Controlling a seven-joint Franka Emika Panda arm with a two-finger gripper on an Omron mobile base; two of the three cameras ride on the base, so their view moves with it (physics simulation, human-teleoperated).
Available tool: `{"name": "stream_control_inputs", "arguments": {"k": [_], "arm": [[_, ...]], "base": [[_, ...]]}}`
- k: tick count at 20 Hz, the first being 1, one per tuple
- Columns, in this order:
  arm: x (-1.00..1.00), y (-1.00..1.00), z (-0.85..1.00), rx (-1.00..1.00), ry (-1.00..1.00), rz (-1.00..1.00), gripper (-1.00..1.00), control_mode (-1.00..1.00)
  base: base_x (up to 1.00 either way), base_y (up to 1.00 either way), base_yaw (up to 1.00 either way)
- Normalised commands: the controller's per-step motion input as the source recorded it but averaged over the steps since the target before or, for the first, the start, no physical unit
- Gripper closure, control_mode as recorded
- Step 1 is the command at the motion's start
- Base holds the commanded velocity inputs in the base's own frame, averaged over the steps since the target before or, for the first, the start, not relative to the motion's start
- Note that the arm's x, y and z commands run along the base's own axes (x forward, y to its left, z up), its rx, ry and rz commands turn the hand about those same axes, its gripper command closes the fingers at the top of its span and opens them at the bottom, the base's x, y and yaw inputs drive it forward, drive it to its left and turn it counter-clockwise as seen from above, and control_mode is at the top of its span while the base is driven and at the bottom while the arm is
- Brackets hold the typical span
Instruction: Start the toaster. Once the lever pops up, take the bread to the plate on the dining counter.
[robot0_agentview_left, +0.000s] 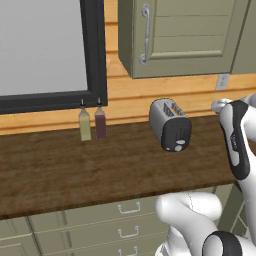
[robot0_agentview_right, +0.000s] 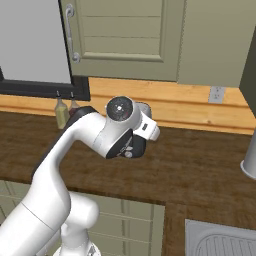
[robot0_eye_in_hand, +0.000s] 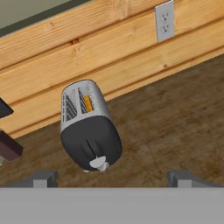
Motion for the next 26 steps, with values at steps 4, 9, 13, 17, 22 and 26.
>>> {"name": "stream_control_inputs", "arguments": {"k": [4, 9, 13, 17, 22, 26], "arm": [[0.00, 0.00, 0.00, 0.00, 0.00, 0.00, -1.00, -1.00], [0.00, 0.00, 0.00, 0.00, 0.00, 0.00, -1.00, -1.00], [0.00, 0.00, 0.00, 0.00, 0.00, 0.00, -1.00, -1.00], [0.00, 0.00, 0.00, 0.00, 0.00, 0.00, -1.00, -1.00], [0.00, 0.00, 0.00, 0.00, 0.00, 0.00, -1.00, -1.00], [0.00, 0.00, 0.00, 0.00, 0.00, 0.00, -1.00, -1.00]], "base": [[0.00, 0.00, 0.00], [0.00, 0.00, 0.00], [0.00, 0.00, 0.00], [0.00, 0.00, 0.00], [0.00, 0.00, 0.00], [0.00, 0.00, 0.00]]}}
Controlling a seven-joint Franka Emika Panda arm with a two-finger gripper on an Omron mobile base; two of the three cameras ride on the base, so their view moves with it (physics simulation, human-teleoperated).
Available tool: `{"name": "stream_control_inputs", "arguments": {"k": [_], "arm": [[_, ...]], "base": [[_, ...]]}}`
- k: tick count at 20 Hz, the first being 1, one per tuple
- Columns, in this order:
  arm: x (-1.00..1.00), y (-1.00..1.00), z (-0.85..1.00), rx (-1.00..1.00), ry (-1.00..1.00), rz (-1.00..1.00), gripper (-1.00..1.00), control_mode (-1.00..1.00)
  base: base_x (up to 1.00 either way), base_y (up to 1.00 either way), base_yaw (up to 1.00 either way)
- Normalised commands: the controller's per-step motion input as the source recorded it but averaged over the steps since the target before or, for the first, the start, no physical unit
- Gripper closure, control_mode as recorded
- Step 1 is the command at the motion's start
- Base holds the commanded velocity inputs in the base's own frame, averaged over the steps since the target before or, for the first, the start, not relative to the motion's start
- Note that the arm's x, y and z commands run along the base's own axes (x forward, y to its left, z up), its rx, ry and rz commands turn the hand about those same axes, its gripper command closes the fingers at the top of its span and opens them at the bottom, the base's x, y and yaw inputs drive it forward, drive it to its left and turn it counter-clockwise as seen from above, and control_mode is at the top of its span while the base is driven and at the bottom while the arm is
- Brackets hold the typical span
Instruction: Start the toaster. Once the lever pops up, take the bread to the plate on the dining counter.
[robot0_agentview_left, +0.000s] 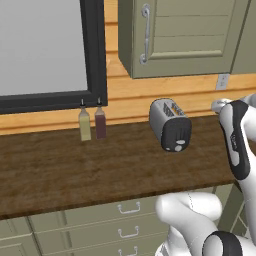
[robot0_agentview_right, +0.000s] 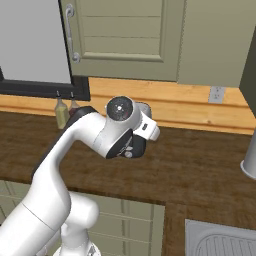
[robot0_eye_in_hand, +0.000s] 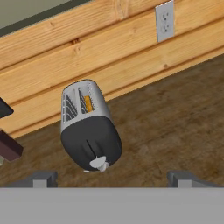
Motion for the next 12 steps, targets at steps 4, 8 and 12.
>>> {"name": "stream_control_inputs", "arguments": {"k": [4, 8, 12], "arm": [[0.00, 0.00, 0.00, 0.00, 0.00, 0.00, -1.00, -1.00], [0.00, 0.00, 0.00, 0.00, 0.00, 0.00, -1.00, -1.00], [0.00, 0.00, 0.00, 0.00, 0.00, 0.00, -1.00, -1.00]], "base": [[0.00, 0.00, 0.00], [0.00, 0.00, 0.00], [0.00, 0.00, 0.00]]}}
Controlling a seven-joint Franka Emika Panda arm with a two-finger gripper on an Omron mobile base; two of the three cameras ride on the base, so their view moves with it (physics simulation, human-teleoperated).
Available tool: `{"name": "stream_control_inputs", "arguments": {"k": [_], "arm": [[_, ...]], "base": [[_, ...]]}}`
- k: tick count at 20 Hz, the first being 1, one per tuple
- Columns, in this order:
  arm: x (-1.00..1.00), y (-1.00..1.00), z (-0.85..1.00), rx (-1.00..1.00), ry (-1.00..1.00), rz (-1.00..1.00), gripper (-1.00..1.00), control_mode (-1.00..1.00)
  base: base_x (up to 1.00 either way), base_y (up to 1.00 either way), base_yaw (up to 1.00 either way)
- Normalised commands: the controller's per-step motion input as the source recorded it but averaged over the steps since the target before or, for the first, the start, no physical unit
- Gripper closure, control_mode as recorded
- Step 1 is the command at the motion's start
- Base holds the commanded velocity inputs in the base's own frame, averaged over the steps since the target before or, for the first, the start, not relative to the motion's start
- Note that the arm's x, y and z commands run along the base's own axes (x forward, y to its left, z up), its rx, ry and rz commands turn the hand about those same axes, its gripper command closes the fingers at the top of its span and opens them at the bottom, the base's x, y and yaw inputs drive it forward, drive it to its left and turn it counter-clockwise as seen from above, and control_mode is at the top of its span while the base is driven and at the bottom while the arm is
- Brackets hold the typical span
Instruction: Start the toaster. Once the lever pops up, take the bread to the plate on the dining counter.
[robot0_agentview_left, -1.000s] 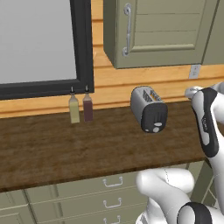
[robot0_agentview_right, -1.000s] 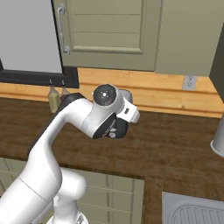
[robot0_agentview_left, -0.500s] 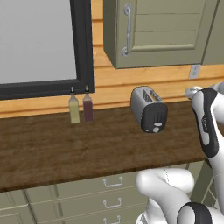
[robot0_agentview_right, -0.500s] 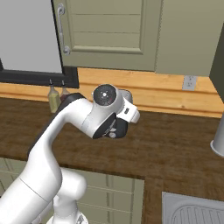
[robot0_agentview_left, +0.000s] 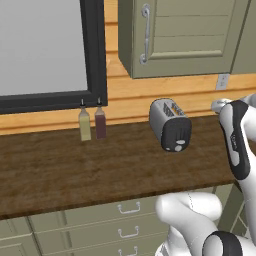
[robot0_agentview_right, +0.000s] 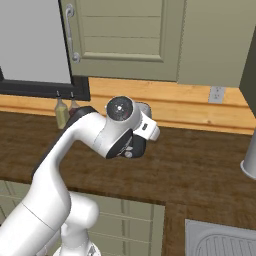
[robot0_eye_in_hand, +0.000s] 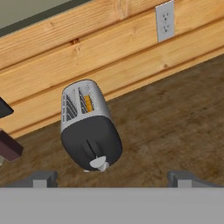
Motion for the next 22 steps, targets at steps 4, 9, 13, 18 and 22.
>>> {"name": "stream_control_inputs", "arguments": {"k": [4, 9, 13, 18, 22], "arm": [[0.00, 0.00, 0.00, 0.00, 0.00, 0.00, -1.00, -1.00], [0.00, 0.00, 0.00, 0.00, 0.00, 0.00, -1.00, -1.00], [0.00, 0.00, 0.00, 0.00, 0.00, 0.00, -1.00, -1.00], [0.00, 0.00, 0.00, 0.00, 0.00, 0.00, -1.00, -1.00], [0.00, 0.00, 0.00, 0.00, 0.00, 0.00, -1.00, -1.00]], "base": [[0.00, 0.00, 0.00], [0.00, 0.00, 0.00], [0.00, 0.00, 0.00], [0.00, 0.00, 0.00], [0.00, 0.00, 0.00]]}}
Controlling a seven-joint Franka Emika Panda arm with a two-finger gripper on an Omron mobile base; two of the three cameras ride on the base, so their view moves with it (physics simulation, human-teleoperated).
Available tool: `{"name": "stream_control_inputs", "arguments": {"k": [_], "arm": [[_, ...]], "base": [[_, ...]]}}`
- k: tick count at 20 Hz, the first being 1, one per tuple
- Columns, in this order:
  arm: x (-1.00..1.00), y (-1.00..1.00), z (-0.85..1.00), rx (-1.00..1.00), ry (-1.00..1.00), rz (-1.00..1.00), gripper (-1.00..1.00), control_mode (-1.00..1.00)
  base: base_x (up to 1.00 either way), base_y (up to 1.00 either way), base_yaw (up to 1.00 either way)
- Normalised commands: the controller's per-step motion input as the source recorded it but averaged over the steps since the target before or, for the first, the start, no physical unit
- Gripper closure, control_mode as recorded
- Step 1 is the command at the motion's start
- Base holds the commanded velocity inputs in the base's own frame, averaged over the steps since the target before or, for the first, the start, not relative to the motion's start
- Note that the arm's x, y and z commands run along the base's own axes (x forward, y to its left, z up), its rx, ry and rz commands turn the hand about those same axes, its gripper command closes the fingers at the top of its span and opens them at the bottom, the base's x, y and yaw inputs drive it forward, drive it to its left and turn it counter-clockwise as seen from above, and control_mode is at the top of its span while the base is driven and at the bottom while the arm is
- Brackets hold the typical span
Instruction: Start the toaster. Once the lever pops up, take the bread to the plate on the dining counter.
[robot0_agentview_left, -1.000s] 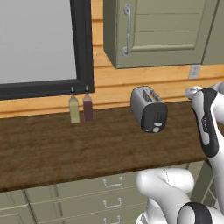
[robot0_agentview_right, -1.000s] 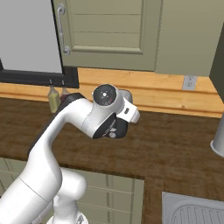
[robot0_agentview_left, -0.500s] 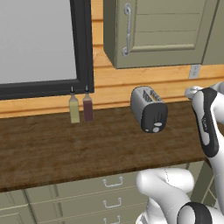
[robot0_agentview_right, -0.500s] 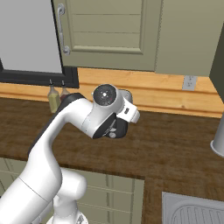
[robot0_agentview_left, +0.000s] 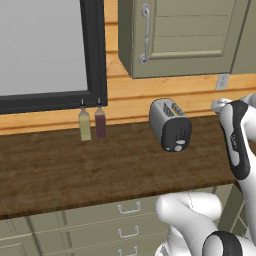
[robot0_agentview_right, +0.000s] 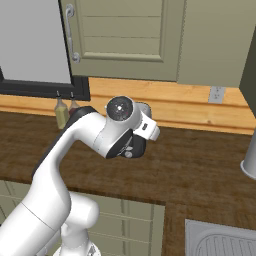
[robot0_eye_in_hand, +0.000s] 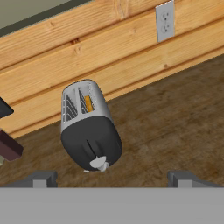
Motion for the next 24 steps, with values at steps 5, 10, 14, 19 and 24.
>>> {"name": "stream_control_inputs", "arguments": {"k": [5, 10, 14, 19, 24], "arm": [[0.00, 0.00, 0.00, 0.00, 0.00, 0.00, -1.00, -1.00], [0.00, 0.00, 0.00, 0.00, 0.00, 0.00, -1.00, -1.00], [0.00, 0.00, 0.00, 0.00, 0.00, 0.00, -1.00, -1.00], [0.00, 0.00, 0.00, 0.00, 0.00, 0.00, -1.00, -1.00], [0.00, 0.00, 0.00, 0.00, 0.00, 0.00, -1.00, -1.00]], "base": [[0.00, 0.00, 0.00], [0.00, 0.00, 0.00], [0.00, 0.00, 0.00], [0.00, 0.00, 0.00], [0.00, 0.00, 0.00]]}}
